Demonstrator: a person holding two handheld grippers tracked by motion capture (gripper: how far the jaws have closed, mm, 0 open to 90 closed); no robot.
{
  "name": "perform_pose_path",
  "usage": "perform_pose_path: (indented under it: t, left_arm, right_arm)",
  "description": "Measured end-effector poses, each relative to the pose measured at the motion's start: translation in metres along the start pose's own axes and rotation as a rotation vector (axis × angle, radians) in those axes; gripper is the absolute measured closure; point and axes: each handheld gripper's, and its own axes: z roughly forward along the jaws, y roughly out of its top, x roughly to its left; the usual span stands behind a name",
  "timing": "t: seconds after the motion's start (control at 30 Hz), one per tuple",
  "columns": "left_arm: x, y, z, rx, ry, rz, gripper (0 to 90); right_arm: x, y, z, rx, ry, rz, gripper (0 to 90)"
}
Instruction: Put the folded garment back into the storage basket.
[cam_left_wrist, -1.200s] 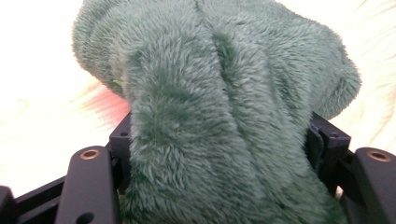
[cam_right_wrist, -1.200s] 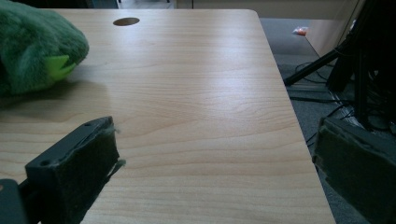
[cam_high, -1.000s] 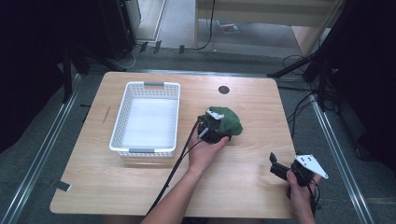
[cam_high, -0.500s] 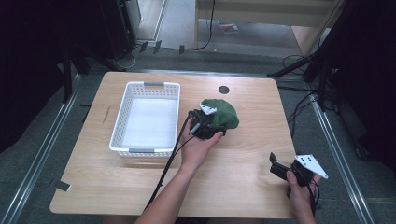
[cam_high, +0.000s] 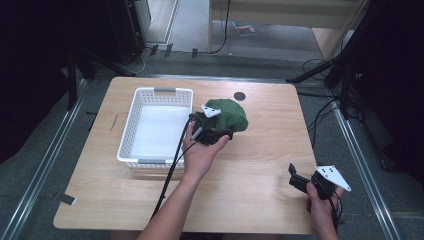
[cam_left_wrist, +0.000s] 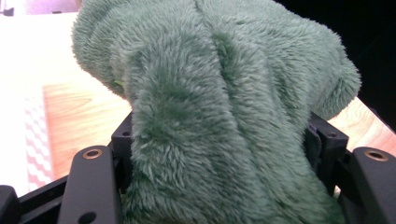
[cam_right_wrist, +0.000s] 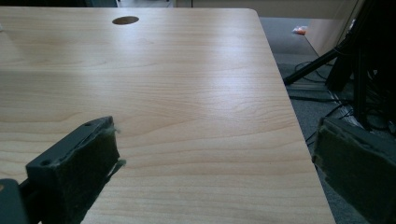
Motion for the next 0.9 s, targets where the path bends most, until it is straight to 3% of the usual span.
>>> perform_pose_path:
  t: [0.67,0.9]
  left_arm:
    - [0.057,0.009,-0.033,-0.053,0.059,-0.064,33.9]
    - [0.084,0.007,-0.043,-0.067,0.081,-0.116,33.8]
  right_arm:
    - [0.000,0.000,0.000,0.002,-0.003,0.001,0.7]
    - [0.000,0.000,0.000,0.002,-0.003,-0.003,0.7]
